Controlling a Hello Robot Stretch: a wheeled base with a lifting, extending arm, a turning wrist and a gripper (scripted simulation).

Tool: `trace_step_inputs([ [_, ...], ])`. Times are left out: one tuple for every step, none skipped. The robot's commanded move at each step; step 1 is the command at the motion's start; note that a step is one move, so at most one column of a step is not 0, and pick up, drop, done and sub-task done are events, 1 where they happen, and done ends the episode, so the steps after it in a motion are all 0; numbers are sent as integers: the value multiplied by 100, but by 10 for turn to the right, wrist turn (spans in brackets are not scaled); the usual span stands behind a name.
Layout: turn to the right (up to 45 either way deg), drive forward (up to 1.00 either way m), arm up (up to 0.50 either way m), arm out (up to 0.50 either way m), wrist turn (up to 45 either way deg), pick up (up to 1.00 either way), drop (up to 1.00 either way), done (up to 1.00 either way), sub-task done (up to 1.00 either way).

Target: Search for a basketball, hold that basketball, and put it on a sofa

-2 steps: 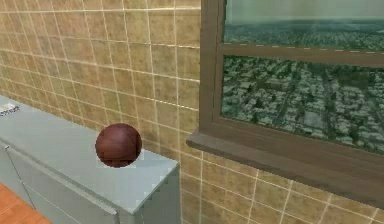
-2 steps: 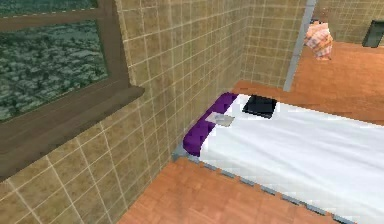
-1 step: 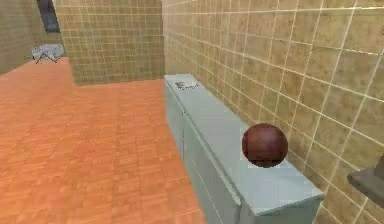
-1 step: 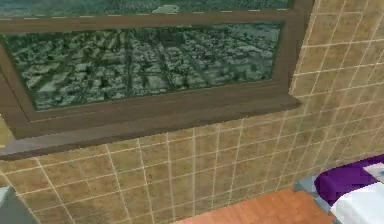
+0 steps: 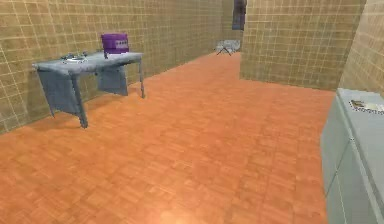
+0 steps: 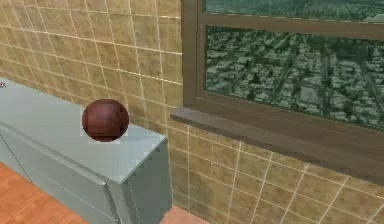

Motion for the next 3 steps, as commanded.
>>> trace_step_inputs([
  [-210,0,0,0,0,0,0,0,0],
  [450,0,0,0,0,0,0,0,0],
  [450,0,0,0,0,0,0,0,0],
])
